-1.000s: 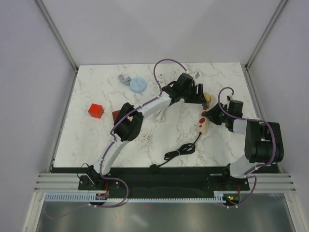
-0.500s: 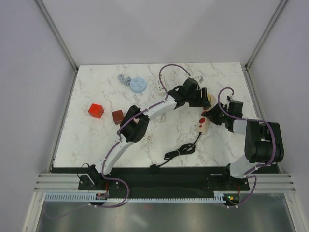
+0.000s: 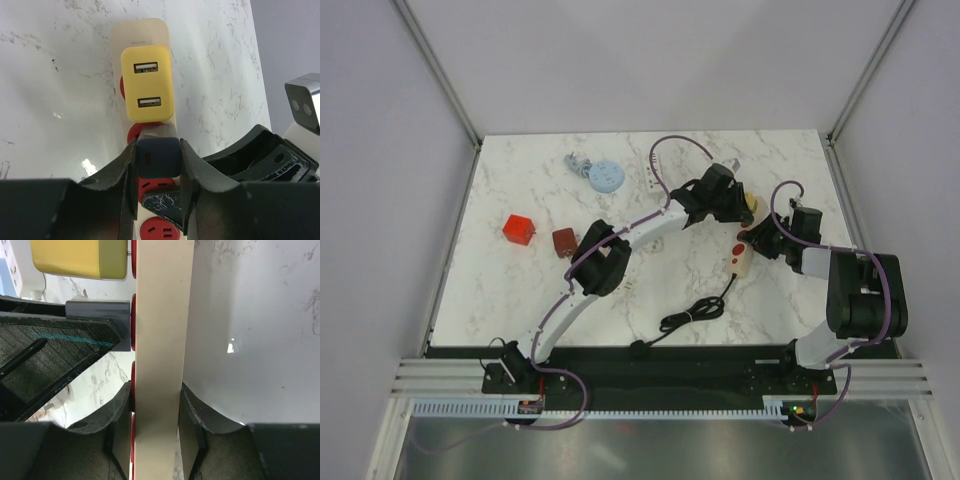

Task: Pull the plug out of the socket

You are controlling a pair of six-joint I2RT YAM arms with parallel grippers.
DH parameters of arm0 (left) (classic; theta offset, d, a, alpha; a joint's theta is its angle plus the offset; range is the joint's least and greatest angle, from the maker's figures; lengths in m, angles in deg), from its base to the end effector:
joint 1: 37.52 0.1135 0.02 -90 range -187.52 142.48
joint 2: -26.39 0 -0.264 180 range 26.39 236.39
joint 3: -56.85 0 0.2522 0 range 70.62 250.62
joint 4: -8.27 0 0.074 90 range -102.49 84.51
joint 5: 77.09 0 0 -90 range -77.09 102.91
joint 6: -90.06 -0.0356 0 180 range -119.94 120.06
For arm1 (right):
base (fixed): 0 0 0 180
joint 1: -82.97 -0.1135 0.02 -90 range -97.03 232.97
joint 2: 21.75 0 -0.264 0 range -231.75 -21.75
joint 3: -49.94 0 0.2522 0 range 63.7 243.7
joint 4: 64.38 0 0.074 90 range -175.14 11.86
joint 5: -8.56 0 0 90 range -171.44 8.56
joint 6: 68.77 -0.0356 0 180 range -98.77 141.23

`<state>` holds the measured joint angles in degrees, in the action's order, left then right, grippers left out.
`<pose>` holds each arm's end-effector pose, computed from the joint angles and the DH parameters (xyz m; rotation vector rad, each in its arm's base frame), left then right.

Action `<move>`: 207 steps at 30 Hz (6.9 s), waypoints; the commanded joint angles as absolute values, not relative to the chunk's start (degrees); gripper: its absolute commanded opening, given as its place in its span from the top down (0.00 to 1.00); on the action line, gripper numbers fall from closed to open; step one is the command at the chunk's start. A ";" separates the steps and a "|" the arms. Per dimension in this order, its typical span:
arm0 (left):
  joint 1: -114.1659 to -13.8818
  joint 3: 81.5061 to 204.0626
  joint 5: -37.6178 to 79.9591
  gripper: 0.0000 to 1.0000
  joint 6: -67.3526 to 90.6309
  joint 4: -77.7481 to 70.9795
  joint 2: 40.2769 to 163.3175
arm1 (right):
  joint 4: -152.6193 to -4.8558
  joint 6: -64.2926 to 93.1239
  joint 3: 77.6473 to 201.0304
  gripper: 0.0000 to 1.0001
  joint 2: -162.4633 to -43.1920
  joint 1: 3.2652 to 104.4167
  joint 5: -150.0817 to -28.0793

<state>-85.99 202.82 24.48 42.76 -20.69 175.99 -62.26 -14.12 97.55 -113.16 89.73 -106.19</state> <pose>0.3866 -0.4473 0.1725 0.2485 2.3406 -1.0859 0.2877 -0.0191 0.1322 0.6206 2.2478 0.7504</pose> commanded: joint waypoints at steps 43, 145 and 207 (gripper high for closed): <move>-82.81 169.79 36.69 0.98 40.27 1.26 149.79 | -71.02 -13.13 95.43 1.00 -116.84 94.13 -97.70; -73.82 145.11 34.44 0.29 35.04 -2.24 124.02 | -71.46 -9.80 97.19 1.00 -117.28 89.47 -98.93; -82.44 195.26 28.18 0.98 42.76 -9.11 169.31 | -73.13 -9.00 97.37 1.00 -112.72 85.60 -93.75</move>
